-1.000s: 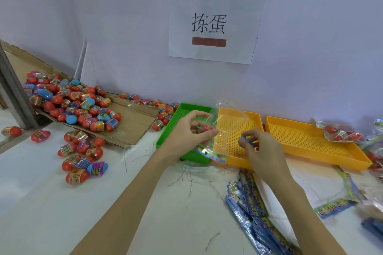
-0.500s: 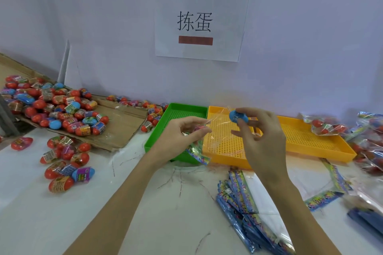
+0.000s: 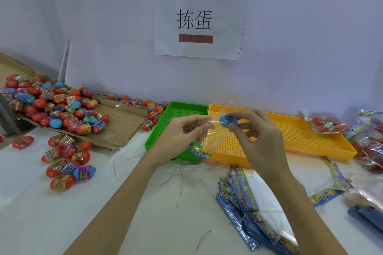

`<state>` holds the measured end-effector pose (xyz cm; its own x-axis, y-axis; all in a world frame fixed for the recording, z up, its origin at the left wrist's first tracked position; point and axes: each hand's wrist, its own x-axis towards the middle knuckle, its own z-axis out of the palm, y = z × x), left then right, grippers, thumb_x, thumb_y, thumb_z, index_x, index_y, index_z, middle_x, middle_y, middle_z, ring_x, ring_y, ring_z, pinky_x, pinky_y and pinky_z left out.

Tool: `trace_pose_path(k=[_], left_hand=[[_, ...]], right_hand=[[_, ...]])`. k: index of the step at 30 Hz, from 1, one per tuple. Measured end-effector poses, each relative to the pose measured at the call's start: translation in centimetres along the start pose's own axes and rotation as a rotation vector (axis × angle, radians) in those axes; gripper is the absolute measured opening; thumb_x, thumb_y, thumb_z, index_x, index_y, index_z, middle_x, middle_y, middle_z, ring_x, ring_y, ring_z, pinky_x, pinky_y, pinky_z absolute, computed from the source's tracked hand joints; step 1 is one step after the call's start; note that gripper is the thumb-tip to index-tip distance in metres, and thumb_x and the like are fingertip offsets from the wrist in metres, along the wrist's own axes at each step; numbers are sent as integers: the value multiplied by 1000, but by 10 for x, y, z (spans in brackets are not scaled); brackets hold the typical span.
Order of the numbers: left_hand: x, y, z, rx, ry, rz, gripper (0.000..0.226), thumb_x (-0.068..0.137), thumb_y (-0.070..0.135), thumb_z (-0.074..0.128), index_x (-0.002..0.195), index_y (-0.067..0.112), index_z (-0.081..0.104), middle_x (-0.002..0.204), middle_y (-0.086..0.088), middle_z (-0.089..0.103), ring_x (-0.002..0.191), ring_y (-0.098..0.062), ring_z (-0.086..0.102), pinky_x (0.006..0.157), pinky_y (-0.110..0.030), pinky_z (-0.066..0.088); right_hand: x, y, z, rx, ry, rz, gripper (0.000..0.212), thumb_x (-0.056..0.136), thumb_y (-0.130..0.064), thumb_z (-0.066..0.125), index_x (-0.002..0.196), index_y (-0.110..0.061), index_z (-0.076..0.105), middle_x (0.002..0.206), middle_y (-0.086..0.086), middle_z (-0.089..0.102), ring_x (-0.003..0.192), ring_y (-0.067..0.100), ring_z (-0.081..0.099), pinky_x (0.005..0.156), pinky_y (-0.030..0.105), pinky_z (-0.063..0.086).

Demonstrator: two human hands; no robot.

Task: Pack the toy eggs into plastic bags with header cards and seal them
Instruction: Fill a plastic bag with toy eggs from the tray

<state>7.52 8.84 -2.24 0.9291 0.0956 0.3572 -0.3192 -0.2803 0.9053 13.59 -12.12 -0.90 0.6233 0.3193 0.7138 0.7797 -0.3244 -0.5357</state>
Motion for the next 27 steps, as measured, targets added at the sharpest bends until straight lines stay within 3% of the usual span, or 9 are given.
trace_pose_path(k=[3,7,9,12,15,17,20,23,27], left_hand=[[0,1,1,-5,20,2,42,93,36,67,130,17,71,107,0,79,91,-13,73,80,-22,57],[-1,-1,3,44,2,12,30,99,26,68,127,17,73,102,1,79,93,-14,74,80,-22,57],[0,-2,2,46,20,9,27,100,24,67,124,16,74,100,0,79,91,-14,74,78,-22,57],[1,-3,4,40,53,9,25,100,25,66,123,16,74,96,0,79,88,-16,74,77,-25,59],[1,-4,6,36,73,8,27,99,26,68,124,17,74,97,-3,78,88,-22,74,78,-31,62],[1,-3,5,17,88,13,27,99,25,69,124,17,74,96,-3,79,86,-22,74,76,-26,61],[1,-2,5,-40,73,-4,26,99,25,69,123,16,74,96,-6,79,84,-23,75,73,-25,61],[1,-3,10,-100,15,-38,26,98,25,67,120,13,74,97,-13,78,81,-21,73,72,-30,63],[0,-4,15,-123,18,-51,26,98,32,66,115,16,77,94,-7,79,80,-18,75,72,-26,61]], right_hand=[[-1,2,0,87,-55,106,21,96,-15,71,116,-19,70,111,-5,69,73,3,73,61,12,50],[-1,6,-1,120,-179,159,14,98,-15,68,110,-21,69,100,-8,74,74,2,72,58,11,48],[-1,6,-1,182,-196,196,13,99,-26,64,110,-20,68,98,-7,74,82,4,71,64,15,52],[-1,3,1,344,-181,307,38,86,-44,66,114,-19,63,107,-7,74,100,5,71,82,23,58],[-3,2,5,421,-212,353,44,79,-49,72,114,-22,66,109,-12,74,103,2,70,86,20,58],[-5,3,8,414,-220,354,38,80,-40,79,112,-24,68,110,-13,74,103,1,70,86,21,59],[-9,4,14,480,-99,364,25,85,-21,83,107,-21,72,104,-11,76,97,7,72,85,25,59],[-9,3,17,575,-8,380,25,86,-22,82,108,-18,71,108,-9,76,99,10,71,84,28,58],[-9,4,17,476,-162,357,28,87,-27,80,114,-27,71,116,-17,74,112,4,67,93,33,57]])
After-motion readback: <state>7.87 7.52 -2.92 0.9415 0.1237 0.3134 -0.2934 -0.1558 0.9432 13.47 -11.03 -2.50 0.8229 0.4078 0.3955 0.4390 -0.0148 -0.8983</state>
